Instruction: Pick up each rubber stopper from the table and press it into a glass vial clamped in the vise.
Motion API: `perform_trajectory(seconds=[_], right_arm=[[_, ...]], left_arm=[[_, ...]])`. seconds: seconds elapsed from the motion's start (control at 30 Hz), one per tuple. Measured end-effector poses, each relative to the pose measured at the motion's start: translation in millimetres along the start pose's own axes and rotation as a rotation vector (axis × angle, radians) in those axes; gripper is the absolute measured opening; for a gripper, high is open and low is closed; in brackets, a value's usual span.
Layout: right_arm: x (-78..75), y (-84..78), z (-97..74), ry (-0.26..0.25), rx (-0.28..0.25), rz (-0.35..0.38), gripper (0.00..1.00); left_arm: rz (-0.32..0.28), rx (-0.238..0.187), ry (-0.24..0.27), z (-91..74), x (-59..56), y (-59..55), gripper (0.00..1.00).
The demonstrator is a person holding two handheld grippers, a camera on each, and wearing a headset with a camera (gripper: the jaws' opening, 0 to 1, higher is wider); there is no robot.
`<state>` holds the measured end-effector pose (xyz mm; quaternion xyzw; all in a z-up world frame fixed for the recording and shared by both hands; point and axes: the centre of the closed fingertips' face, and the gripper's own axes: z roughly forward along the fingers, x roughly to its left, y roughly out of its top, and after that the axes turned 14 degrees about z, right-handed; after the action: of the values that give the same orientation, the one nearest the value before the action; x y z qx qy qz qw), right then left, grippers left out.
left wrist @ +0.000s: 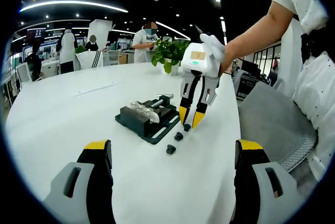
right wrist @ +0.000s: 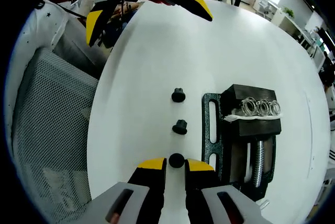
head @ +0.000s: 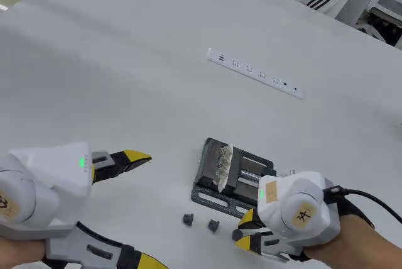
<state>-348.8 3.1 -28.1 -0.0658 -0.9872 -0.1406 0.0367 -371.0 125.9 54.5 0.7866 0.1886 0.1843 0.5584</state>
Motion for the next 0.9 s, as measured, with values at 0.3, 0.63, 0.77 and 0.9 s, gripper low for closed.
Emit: perform_trajectory(seconds=[0.3, 0.63, 0.77, 0.9], right_arm=[[-0.4, 1.5, -0.2, -0.002, 0.010, -0.015, 0.08], [-0.2, 1.3, -0.1, -0.002, 0.021, -0.028, 0.08], [-0.6, 0.8, 0.2, -0.003, 0.023, -0.034, 0.08], [-1.4, 0.7, 0.5, -0.005, 0.025, -0.039, 0.08]], left_arm=[[-0.006, -0.001, -0.001, 0.1, -0.3, -0.8, 0.97], [-0.011, -0.005, 0.002, -0.1, 0.9, -0.8, 0.97], [-0.010, -0.003, 0.001, 0.4, 0.7, -1.6, 0.97], [-0.010, -0.002, -0.002, 0.8, 0.2, -1.9, 0.97]])
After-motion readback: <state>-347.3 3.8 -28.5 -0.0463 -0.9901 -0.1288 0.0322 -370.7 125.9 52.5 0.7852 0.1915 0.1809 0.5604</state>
